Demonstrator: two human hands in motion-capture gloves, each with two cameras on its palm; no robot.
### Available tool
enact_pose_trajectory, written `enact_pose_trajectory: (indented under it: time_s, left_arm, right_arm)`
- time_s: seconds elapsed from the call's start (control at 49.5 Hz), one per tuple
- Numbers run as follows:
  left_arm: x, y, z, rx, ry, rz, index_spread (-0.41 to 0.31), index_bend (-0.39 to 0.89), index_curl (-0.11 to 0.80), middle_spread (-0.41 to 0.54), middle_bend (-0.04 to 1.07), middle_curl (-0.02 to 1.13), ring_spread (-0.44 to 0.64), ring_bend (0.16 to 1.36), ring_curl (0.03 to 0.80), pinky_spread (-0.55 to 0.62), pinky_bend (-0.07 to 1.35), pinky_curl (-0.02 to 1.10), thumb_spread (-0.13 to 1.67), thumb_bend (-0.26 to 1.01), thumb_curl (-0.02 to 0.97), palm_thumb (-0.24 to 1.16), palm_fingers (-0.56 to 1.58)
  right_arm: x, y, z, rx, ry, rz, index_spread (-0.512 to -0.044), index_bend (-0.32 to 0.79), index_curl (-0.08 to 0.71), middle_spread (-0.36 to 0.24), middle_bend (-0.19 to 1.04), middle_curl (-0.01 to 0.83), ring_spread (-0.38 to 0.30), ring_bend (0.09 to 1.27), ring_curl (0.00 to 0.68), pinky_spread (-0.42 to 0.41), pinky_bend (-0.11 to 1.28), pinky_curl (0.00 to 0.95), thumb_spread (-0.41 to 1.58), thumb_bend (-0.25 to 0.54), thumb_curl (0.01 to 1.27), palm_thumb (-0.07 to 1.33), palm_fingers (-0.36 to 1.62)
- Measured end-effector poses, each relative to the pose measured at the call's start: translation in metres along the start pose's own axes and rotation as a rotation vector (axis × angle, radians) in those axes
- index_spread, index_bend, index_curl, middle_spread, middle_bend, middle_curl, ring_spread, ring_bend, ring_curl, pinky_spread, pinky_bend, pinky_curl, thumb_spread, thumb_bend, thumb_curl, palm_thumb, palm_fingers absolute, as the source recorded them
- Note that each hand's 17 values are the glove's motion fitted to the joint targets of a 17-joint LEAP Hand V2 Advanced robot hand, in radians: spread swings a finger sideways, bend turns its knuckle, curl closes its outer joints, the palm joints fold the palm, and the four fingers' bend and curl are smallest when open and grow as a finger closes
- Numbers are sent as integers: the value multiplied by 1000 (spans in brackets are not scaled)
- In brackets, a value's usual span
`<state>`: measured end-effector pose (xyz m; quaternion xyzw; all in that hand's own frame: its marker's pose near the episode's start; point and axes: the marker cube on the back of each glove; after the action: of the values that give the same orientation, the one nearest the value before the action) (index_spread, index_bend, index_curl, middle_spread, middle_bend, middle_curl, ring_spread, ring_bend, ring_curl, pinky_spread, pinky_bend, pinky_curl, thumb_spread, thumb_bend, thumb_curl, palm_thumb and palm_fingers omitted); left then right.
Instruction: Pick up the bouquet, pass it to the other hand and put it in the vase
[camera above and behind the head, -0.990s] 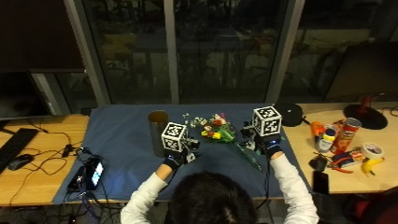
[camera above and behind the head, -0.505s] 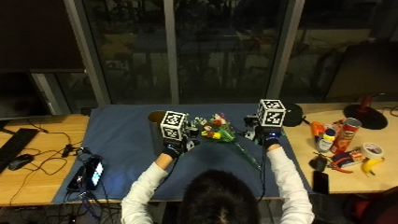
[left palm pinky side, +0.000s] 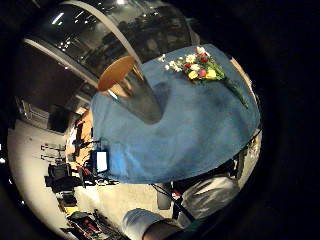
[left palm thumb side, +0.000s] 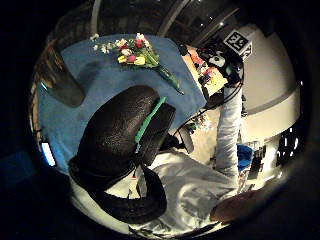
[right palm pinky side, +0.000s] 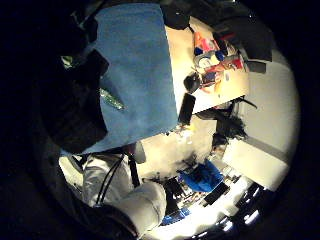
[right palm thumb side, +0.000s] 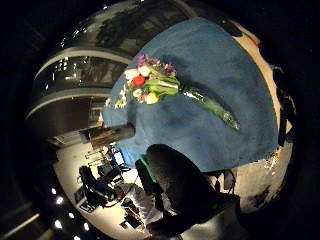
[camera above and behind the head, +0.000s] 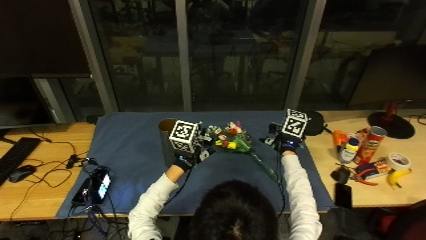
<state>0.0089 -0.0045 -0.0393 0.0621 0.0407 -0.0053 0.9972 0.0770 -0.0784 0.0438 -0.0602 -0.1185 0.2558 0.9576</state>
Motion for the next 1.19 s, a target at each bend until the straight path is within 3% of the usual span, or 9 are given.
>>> enact_pose_trajectory:
  time_s: [0.162, 0.283, 0.546, 0.748, 0.869, 0.91, 0.95, 1.092, 1.193]
  left_arm:
    - [4, 10, -1, 23, 25, 30, 36, 140, 289, 176, 186, 327, 253, 506, 288, 337, 356, 328, 1066, -22, 261, 115, 295]
    - [7, 15, -1, 16, 28, 45, 36, 141, 290, 176, 185, 333, 253, 509, 290, 337, 357, 331, 1066, -22, 265, 115, 293]
    - [5, 22, 0, -5, 4, 34, 25, 142, 293, 177, 184, 342, 261, 511, 292, 339, 361, 336, 1066, -23, 272, 113, 290]
    - [2, 19, 4, -13, 11, 18, 24, 141, 295, 177, 184, 346, 262, 513, 294, 338, 360, 339, 1066, -23, 275, 113, 287]
    - [2, 21, 5, -29, 13, 9, 15, 148, 298, 177, 181, 347, 262, 510, 293, 339, 359, 339, 1066, -23, 277, 112, 291]
    - [0, 23, 7, -47, -3, 0, 14, 147, 299, 177, 181, 347, 262, 510, 294, 339, 359, 339, 1066, -23, 277, 112, 291]
    - [-1, 26, 7, -77, -23, -9, 13, 146, 300, 177, 183, 347, 262, 509, 293, 339, 358, 339, 1067, -22, 277, 113, 292]
    - [-11, 43, 9, -221, -128, -51, 4, 157, 309, 175, 183, 348, 262, 498, 291, 339, 348, 337, 1082, -16, 278, 129, 304]
    - [-14, 45, 10, -243, -117, -59, -3, 160, 314, 175, 180, 347, 270, 492, 290, 338, 339, 337, 1096, -15, 279, 147, 308]
  right_arm:
    - [17, -39, 65, -103, -53, 87, -154, 48, 57, 24, 317, 374, -22, 765, 353, 103, 832, 370, 1007, -14, 288, 271, 497]
    - [13, -4, 74, -58, -65, 108, -147, 54, 64, 18, 308, 382, -40, 764, 361, 88, 826, 370, 1008, -17, 300, 307, 504]
    - [7, 0, 157, -140, -31, 92, -142, 68, 86, -20, 318, 403, -95, 748, 367, 36, 782, 354, 1014, -14, 327, 401, 599]
    - [-10, 9, 179, -65, 86, 126, -142, 34, 82, -66, 375, 432, -147, 714, 376, -60, 776, 358, 1018, 11, 360, 563, 664]
    - [-21, 13, 185, -30, 58, 85, -179, 44, 76, -140, 503, 472, -194, 746, 381, -198, 754, 345, 1000, 21, 369, 669, 978]
    - [-22, 12, 186, 2, 24, 79, -198, 81, 91, -160, 502, 477, -203, 745, 383, -233, 741, 341, 995, 16, 368, 689, 1066]
    - [-21, 10, 185, 49, 1, 83, -219, 231, 151, -168, 523, 496, -203, 730, 398, -241, 712, 354, 1004, 61, 385, 787, 1224]
    - [-17, 2, 173, 267, -141, 33, -241, 224, 231, -192, 516, 514, -226, 789, 449, -285, 688, 382, 1008, 96, 427, 922, 1346]
    - [-13, -6, 157, 455, -185, 39, -239, 259, 288, -195, 609, 547, -218, 840, 469, -286, 656, 392, 998, 71, 439, 940, 1465]
